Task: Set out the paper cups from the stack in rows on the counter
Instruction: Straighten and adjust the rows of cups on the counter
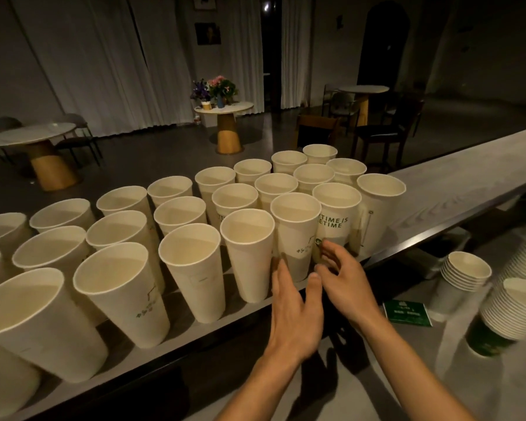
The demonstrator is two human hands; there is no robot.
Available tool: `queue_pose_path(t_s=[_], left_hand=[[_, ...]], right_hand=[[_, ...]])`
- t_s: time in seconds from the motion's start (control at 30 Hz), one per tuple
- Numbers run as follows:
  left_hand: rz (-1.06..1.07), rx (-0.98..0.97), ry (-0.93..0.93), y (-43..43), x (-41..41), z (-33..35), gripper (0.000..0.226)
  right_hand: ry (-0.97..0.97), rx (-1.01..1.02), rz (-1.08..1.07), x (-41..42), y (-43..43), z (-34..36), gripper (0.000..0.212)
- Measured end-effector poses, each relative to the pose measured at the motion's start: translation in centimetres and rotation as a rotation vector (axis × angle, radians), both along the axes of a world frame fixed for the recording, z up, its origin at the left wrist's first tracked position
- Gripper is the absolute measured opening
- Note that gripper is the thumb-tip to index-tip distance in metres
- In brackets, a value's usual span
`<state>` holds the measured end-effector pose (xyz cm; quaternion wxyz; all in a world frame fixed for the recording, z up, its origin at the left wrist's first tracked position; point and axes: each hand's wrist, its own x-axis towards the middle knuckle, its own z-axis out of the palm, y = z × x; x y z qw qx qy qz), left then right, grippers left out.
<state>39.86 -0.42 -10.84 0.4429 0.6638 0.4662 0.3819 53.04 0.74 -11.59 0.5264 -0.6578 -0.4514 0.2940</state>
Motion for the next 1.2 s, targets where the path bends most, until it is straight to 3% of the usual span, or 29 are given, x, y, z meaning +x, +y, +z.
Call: queue_pose_path(t_s=[0.17,0.7,0.8,0.93,1.1,1.2], left_hand=[[-0.013,-0.061,-0.016,0.9,0.5,-0.7,0.057],[0.085,-0.059,0.065,0.5,1.5,-2.1,0.108],[0.094,-0.06,0.122,-0.6,1.7,-2.5,0.082],[0.143,0.019,0.222,-1.7,2.2,-3.1,0.066],[0.049,0.05,0.236,-1.5,3.1,-3.1,0.057],[-0.008,0.054,0.213,-1.1,3.9,-2.4,0.059]], right_hand=[[0.064,-0.031,0.076,0.3,1.3,-1.2,0.064],[0.03,-0.033,0.148,0.8,0.5,-1.8,0.061],[-0.011,-0.044,0.121,1.5,0.0,-2.0,0.061],[-0.069,-0.089,0.117,2.9,0.0,-2.0,0.059],[-0.094,-0.131,0.161,4.2,0.1,-2.4,0.057],[-0.1,-0.062,0.113,4.6,-0.7,-2.0,0.042]])
